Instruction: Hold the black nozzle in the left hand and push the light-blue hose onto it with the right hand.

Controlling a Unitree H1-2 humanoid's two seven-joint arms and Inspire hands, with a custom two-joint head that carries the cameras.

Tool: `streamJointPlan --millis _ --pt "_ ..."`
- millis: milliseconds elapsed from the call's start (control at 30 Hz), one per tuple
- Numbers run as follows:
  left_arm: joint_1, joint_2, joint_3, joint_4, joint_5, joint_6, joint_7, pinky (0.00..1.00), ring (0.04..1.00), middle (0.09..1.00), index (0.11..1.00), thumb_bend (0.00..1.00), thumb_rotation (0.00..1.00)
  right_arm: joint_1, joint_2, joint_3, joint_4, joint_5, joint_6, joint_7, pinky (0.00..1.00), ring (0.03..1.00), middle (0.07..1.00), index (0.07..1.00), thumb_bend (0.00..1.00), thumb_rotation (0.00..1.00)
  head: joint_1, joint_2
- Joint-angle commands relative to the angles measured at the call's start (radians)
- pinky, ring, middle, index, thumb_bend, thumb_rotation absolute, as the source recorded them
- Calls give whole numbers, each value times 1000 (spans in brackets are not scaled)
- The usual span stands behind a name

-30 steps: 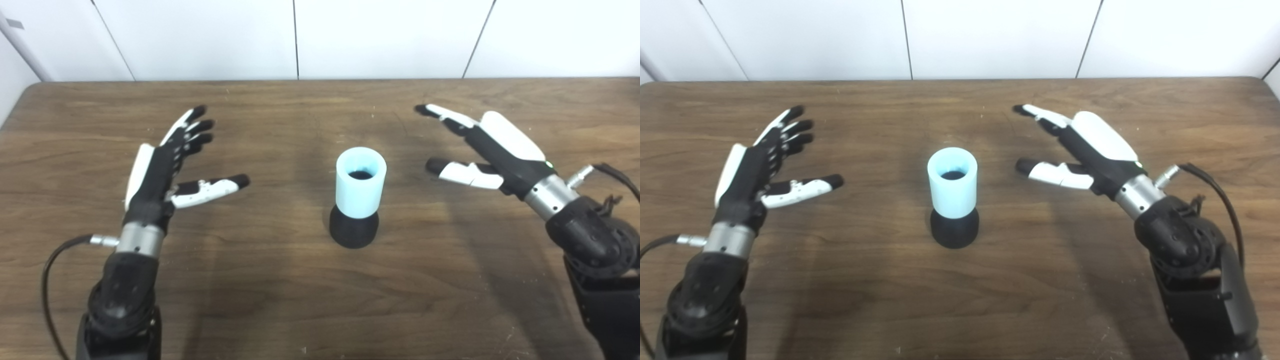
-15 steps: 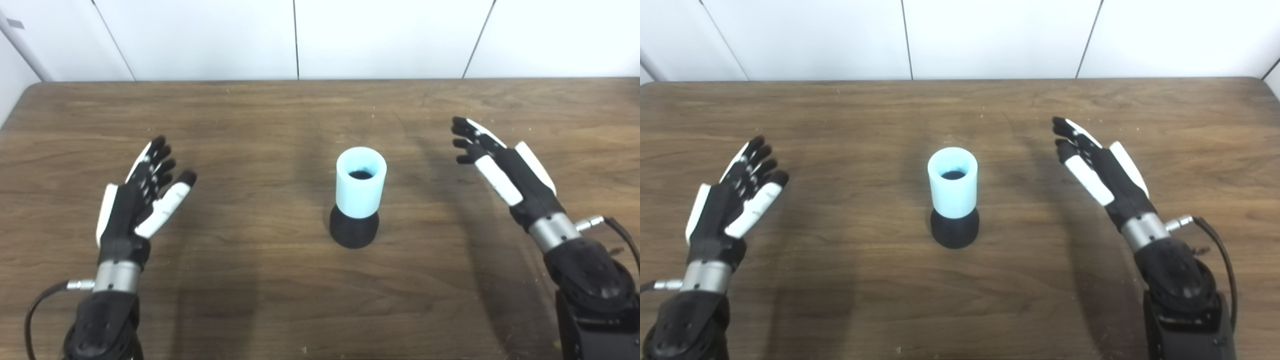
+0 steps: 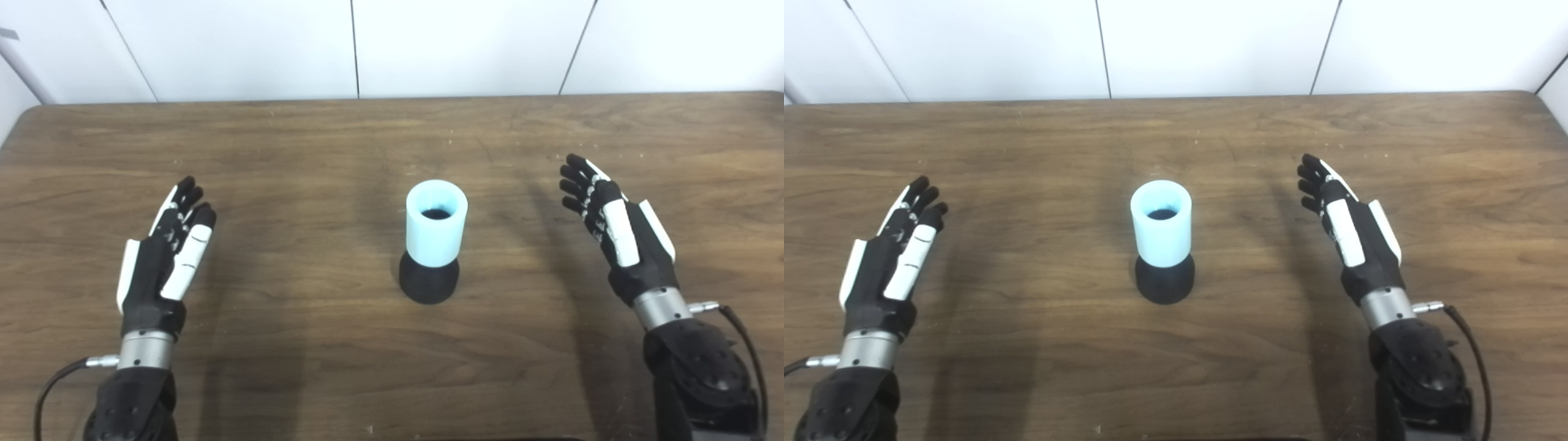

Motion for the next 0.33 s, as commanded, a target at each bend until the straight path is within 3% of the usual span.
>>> streamJointPlan --millis 0,300 --pt "27 -25 -15 -5 -17 -63 5 949 931 956 905 507 794 -13 8 -8 -5 37 -60 -17 932 925 920 914 552 1000 1 -4" --pt "18 -29 -42 81 -56 -155 9 1000 994 1000 996 534 834 5 16 2 51 70 -118 -29 981 960 944 919 520 1000 19 -26"
